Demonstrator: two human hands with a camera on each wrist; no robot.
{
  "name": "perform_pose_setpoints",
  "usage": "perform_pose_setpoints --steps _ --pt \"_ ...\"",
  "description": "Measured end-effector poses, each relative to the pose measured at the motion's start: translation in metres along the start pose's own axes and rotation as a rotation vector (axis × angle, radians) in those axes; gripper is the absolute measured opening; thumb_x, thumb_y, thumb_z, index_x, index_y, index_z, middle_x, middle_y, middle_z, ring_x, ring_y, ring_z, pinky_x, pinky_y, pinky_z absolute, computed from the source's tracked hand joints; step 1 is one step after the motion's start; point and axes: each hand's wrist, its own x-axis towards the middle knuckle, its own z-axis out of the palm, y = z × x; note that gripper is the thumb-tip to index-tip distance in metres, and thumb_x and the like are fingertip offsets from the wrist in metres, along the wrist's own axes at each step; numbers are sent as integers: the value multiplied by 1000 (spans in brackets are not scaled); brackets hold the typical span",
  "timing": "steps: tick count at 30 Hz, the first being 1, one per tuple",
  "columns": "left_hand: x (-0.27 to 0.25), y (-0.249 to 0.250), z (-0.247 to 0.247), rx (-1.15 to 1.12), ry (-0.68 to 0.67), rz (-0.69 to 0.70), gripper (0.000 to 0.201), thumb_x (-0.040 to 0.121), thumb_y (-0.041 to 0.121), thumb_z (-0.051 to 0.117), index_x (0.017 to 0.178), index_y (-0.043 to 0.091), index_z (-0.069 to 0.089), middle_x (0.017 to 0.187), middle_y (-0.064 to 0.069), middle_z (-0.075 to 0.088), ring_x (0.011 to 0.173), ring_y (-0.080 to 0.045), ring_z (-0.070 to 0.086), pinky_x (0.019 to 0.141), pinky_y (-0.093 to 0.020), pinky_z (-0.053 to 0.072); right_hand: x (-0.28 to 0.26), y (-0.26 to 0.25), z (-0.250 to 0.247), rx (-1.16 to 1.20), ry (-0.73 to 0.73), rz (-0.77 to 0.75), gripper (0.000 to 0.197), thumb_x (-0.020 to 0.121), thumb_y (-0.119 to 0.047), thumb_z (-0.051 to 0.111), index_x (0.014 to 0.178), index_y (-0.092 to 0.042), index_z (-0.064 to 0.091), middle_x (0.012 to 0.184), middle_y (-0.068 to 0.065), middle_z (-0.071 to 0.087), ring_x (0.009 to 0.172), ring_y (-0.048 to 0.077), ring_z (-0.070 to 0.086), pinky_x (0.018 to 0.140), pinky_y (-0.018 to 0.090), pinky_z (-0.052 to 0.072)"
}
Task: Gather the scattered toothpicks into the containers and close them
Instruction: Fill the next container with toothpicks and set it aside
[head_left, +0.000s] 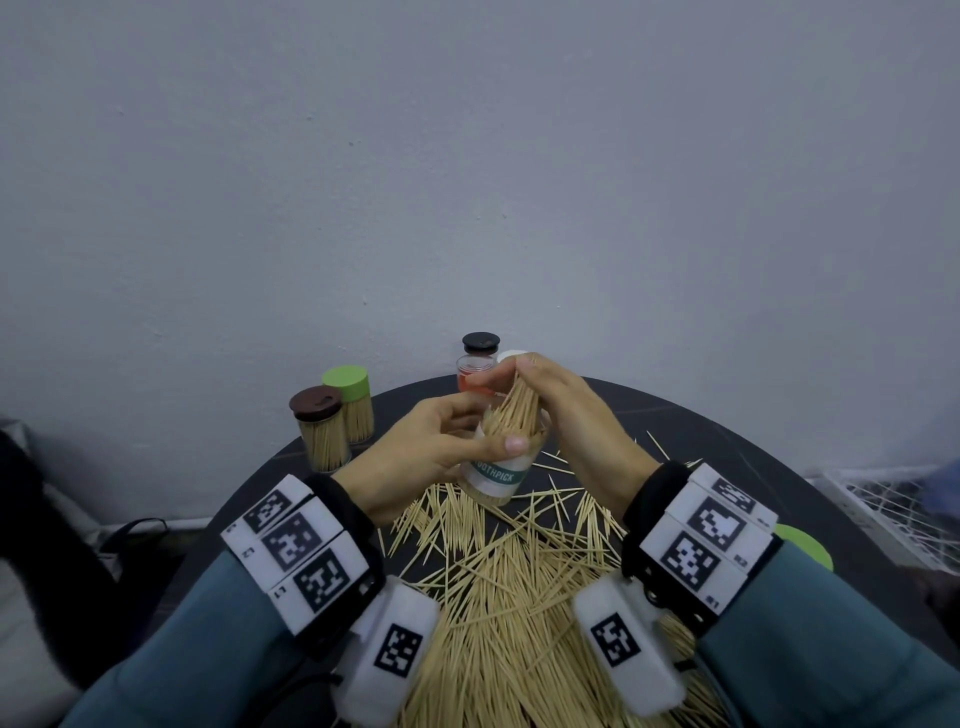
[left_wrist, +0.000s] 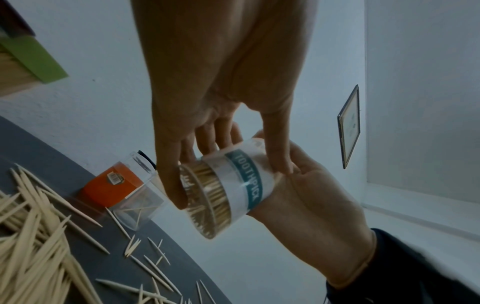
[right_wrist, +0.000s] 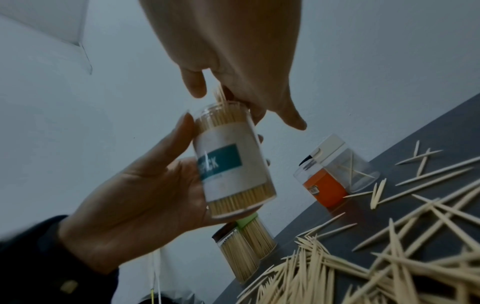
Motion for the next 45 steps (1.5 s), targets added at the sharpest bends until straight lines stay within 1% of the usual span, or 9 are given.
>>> perform_pose_setpoints --steps 6,17,21,25,27,31,35,40,45 --pt "0 -2 2 28 -26 12 64 54 37 80 113 20 62 113 -7 70 112 -25 62 101 -51 45 1 4 0 2 43 -74 41 102 -26 27 79 -13 58 99 10 71 101 21 65 96 37 48" --pt "2 0 -3 -62 29 7 48 67 23 72 114 16 62 115 -9 68 109 -24 64 93 -42 49 -1 9 -5 -145 1 -124 42 102 -19 28 113 -1 63 120 4 64 110 12 60 94 19 47" --pt "1 -2 -2 -39 3 1 55 71 22 80 121 12 59 118 -12 67 110 -25 64 93 -42 50 -2 11 -5 -137 -73 -67 38 102 -18 28 120 -5 59 114 -1 65 97 -3 63 80 9 47" --pt "2 -2 -3 -43 4 4 53 70 24 73 120 12 60 117 -11 67 109 -24 64 88 -37 51 1 15 -6 -172 -82 -66 35 101 -14 31 129 -7 51 128 2 58 115 5 56 97 17 45" --pt "2 -1 -4 -65 21 11 51 68 25 71 116 11 62 116 -13 67 104 -22 65 88 -40 51 2 13 -7 -172 -59 -76 35 100 -14 33 131 -8 49 129 2 57 117 5 54 93 11 44" --pt "3 -1 -6 -111 76 12 52 66 26 71 114 9 63 111 -13 69 95 -18 66 83 -41 53 3 7 -10 -206 -34 -105 29 98 -15 40 122 -10 55 118 -2 61 101 -7 58 81 7 45" --pt "4 -3 -10 -119 133 12 51 64 27 74 112 11 64 108 -10 71 96 -19 67 79 -38 54 5 6 -14 -401 30 -176 16 93 -14 53 103 -16 65 112 -2 66 104 8 61 90 24 49" --pt "5 -5 -12 -88 189 15 56 60 30 77 112 13 65 109 -8 71 103 -22 66 89 -43 52 4 3 -15 -506 105 -247 11 84 -13 66 89 -22 70 90 -10 68 83 3 63 72 11 49" --pt "5 -4 -11 -13 214 62 56 57 27 78 110 16 64 105 -3 71 99 -16 67 85 -31 53 3 0 -15 -608 165 -287 8 78 -9 73 84 -15 72 74 -11 67 74 0 62 69 13 51"
